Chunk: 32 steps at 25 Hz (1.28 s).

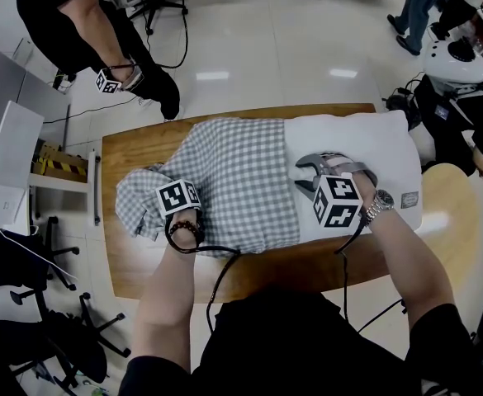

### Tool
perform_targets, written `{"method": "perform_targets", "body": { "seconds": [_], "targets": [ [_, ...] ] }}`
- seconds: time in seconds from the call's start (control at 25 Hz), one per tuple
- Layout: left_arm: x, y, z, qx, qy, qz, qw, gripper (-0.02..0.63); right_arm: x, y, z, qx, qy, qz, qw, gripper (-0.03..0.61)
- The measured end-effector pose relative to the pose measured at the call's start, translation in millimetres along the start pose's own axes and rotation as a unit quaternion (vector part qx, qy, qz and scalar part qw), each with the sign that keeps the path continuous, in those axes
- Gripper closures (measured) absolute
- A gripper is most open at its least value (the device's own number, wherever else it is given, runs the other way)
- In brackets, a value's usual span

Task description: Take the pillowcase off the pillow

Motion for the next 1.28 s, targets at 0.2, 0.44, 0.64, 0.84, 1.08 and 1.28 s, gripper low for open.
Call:
{"method": "perform_targets", "body": {
  "seconds": [0.2, 0.44, 0.64, 0.84, 1.08, 1.28],
  "targets": [
    [-0.4, -4.0, -1.7, 0.001, -0.035, 0.015, 0.9993, 0.503, 3.6, 1.6, -0.2, 0.0, 0.011, -0.02, 1.0, 0.477],
    [0.8, 8.7, 1.6, -0.015, -0.039, 0.013, 0.9991, 0.602, -0.4, 19.0, 10.3, -0.01, 0.022, -0.049, 0.998, 0.548],
    [6.6, 23.4, 7.2, -0.047, -0.028, 0.005, 0.9985, 0.604, 1.5, 25.8, 9.9, -0.014, 0.019, -0.06, 0.998, 0.561],
    [12.1, 47.3, 5.3, -0.081, -0.013, -0.003, 0.9966, 0.604, 9.7, 42.3, 9.5, -0.017, 0.023, -0.076, 0.997, 0.565],
    [13.2, 73.5, -6.0, -0.126, 0.004, -0.016, 0.9919, 0.604, 29.0, 61.1, 5.1, -0.017, 0.028, -0.096, 0.995, 0.566],
    [17.0, 93.6, -10.0, -0.153, 0.017, -0.019, 0.9879, 0.604, 39.1, 72.4, 1.5, -0.017, 0.028, -0.104, 0.994, 0.565]
  ]
}}
Point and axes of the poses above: the fingertips, and each gripper's own axes: y backward along the fingers, x to its left, z out of its top, the point moved 6 cm from there along y, backward along the fingers, and after that the axes turned 9 degrees about z, right-handed, at the moved point
